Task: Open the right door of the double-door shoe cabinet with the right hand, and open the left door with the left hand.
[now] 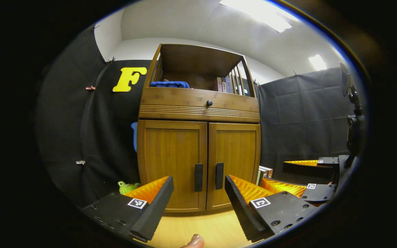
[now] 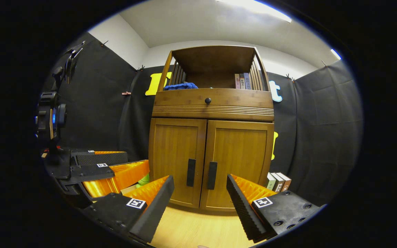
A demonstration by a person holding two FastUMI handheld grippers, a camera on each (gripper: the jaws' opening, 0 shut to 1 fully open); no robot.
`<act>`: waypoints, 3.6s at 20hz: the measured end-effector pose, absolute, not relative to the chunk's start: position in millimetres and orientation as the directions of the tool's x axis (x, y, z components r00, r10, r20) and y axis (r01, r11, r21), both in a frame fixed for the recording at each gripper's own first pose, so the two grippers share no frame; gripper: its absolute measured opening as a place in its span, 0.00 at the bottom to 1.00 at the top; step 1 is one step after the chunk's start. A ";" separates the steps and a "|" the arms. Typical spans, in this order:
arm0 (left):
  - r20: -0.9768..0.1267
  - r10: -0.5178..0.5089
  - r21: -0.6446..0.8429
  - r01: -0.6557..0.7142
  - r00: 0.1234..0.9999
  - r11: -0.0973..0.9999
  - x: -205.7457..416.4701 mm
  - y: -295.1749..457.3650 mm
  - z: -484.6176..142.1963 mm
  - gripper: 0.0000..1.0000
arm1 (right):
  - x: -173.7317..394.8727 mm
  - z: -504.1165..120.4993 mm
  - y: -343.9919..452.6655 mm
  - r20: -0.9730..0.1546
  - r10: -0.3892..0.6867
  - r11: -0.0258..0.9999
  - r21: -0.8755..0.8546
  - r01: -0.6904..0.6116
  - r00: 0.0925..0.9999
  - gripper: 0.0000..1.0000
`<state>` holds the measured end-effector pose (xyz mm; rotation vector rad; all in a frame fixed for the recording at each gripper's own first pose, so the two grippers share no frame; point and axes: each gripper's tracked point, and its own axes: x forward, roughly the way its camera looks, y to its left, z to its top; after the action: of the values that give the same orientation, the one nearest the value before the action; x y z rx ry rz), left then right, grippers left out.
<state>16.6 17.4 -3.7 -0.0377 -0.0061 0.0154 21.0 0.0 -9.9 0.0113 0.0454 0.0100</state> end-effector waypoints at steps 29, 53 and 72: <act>-0.017 0.059 -0.018 -0.059 0.998 0.998 33.2 52.5 -35.6 0.93 | 152.8 -83.3 -14.8 -0.132 -0.054 0.998 0.014 0.056 0.990 0.95; -0.019 0.115 -0.047 -0.115 0.993 0.992 38.1 92.6 -58.2 0.93 | 277.9 -145.4 -55.3 -0.152 -0.180 0.980 0.053 0.190 0.972 0.82; -0.084 0.133 -0.045 -0.137 0.988 0.990 4.0 68.8 -63.9 0.93 | 240.9 -146.3 -50.3 -0.180 -0.124 0.992 -0.005 0.125 0.976 0.29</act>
<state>4.0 68.8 -63.9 -0.0512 0.0807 0.1355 240.9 -50.3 -146.3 0.0068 0.1811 -0.1255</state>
